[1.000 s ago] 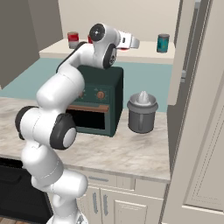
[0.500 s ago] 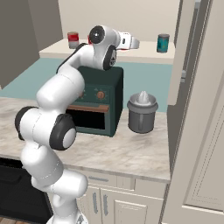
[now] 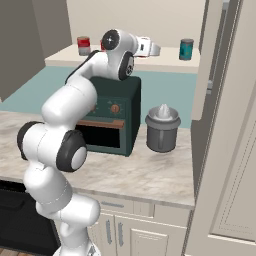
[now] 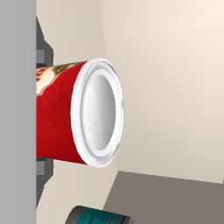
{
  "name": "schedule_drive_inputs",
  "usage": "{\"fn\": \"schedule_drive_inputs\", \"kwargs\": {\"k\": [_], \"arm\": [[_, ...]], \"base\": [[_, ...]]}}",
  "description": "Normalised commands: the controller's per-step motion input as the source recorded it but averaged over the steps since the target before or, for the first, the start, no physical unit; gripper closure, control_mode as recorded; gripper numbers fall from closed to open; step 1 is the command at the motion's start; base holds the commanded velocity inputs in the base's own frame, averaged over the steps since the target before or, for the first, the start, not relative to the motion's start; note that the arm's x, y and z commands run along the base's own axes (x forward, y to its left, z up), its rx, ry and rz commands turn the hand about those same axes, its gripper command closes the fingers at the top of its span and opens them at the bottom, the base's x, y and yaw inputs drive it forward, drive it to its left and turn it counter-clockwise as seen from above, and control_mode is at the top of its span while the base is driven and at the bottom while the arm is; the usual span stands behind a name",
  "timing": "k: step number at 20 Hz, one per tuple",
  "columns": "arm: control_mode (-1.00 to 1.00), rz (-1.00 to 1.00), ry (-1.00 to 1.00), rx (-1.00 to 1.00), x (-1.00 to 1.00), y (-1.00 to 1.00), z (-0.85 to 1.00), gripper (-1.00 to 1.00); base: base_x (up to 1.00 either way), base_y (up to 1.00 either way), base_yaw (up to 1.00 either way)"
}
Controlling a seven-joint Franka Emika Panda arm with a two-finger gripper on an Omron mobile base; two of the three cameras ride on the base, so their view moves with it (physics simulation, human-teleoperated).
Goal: Stack two cans on top of the other two cans in the cabinet.
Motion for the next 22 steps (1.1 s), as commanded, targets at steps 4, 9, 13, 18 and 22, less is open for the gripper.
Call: {"fn": "schedule_drive_inputs", "kwargs": {"k": [4, 9, 13, 18, 22], "arm": [[-1.0, -0.09, -0.01, 0.0, -0.01, 0.0, 0.04, 1.0], [-1.0, -0.1, 0.0, 0.0, -0.02, 0.0, 0.09, 1.0], [-1.0, -0.12, 0.0, 0.0, -0.08, 0.0, 0.13, 1.0], [-1.0, -0.11, 0.0, 0.0, -0.13, -0.05, 0.18, 1.0], [-1.0, -0.1, 0.0, 0.0, -0.13, -0.03, 0.23, 1.0]], "base": [[0.0, 0.0, 0.0], [0.0, 0.0, 0.0], [0.0, 0.0, 0.0], [0.0, 0.0, 0.0], [0.0, 0.0, 0.0]]}}
